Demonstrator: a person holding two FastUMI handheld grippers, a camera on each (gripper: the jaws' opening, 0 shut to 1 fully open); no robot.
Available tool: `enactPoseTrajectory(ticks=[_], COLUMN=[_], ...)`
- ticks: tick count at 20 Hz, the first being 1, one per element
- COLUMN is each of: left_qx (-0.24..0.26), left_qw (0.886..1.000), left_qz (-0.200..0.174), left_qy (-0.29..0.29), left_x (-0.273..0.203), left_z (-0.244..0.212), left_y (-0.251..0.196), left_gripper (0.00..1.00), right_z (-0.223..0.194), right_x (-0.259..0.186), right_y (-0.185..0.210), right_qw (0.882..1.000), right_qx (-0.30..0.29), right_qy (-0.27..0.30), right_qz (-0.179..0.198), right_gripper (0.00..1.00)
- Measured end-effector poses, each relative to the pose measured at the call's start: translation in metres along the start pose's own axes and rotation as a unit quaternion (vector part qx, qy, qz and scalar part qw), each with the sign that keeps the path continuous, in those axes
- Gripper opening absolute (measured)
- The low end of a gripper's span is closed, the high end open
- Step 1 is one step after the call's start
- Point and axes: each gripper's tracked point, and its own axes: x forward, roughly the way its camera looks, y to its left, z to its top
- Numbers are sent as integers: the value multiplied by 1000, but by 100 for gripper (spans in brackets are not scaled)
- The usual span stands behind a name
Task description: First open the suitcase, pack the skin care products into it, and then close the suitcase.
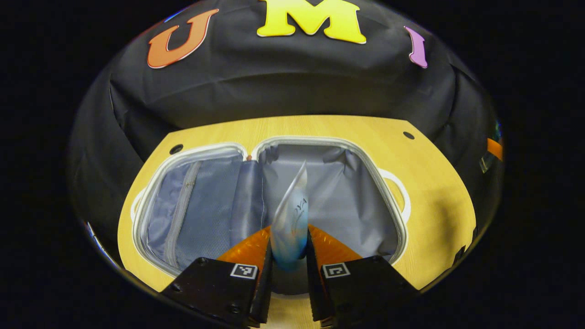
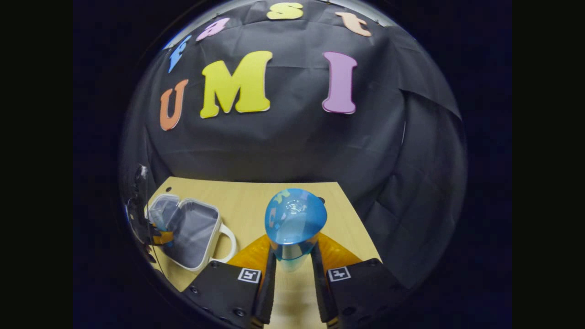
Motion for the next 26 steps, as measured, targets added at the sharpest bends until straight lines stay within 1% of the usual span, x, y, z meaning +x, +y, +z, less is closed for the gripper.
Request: enactPoseTrajectory(ticks=[1, 3, 6, 9, 10, 11, 12, 13, 14, 16, 17, 22, 23, 24, 25, 26], left_qx=[-4, -5, -2, -5, -3, 3, 13, 20, 23, 20, 25, 49, 43, 28, 8, -15], left_qw=[1000, 999, 997, 994, 995, 993, 993, 992, 991, 988, 988, 984, 983, 983, 982, 981], left_qz=[-11, -32, -2, 18, 20, 27, 29, 31, 37, 43, 42, 41, 42, 42, 41, 36], left_qy=[5, 28, 73, 106, 102, 111, 116, 125, 131, 150, 145, 167, 171, 177, 184, 188], left_x=[2, 8, 17, 25, 27, 29, 30, 35, 38, 39, 44, 45, 45, 45, 45, 46], left_z=[-3, -12, -31, -44, -39, -40, -39, -40, -41, -46, -42, -41, -42, -42, -44, -44], left_y=[-5, -19, -13, -5, -4, -2, -2, -3, -2, -1, -1, -4, -3, -3, -2, -4], left_gripper=[37, 37, 38, 37, 37, 41, 41, 41, 37, 37, 37, 38, 46, 46, 40, 40], right_z=[-1, -11, -31, -46, -48, -50, -52, -51, -50, -49, -50, -58, -59, -60, -59, -59], right_x=[-1, -2, -6, -12, -14, -16, -19, -19, -20, -21, -21, -19, -18, -18, -16, -16], right_y=[5, 16, 29, 39, 44, 47, 49, 50, 50, 49, 49, 48, 49, 50, 51, 53], right_qw=[1000, 1000, 999, 997, 997, 997, 996, 996, 996, 996, 996, 996, 996, 996, 996, 995], right_qx=[-8, -15, -18, -48, -48, -47, -48, -49, -51, -49, -46, -39, -36, -34, -33, -34], right_qy=[1, 14, 34, 48, 50, 53, 55, 53, 52, 53, 55, 68, 70, 71, 71, 71], right_qz=[4, 14, 24, 33, 37, 42, 46, 47, 46, 45, 47, 49, 49, 50, 52, 53], right_gripper=[36, 36, 36, 36, 36, 36, 34, 36, 36, 36, 36, 36, 34, 36, 36, 36])
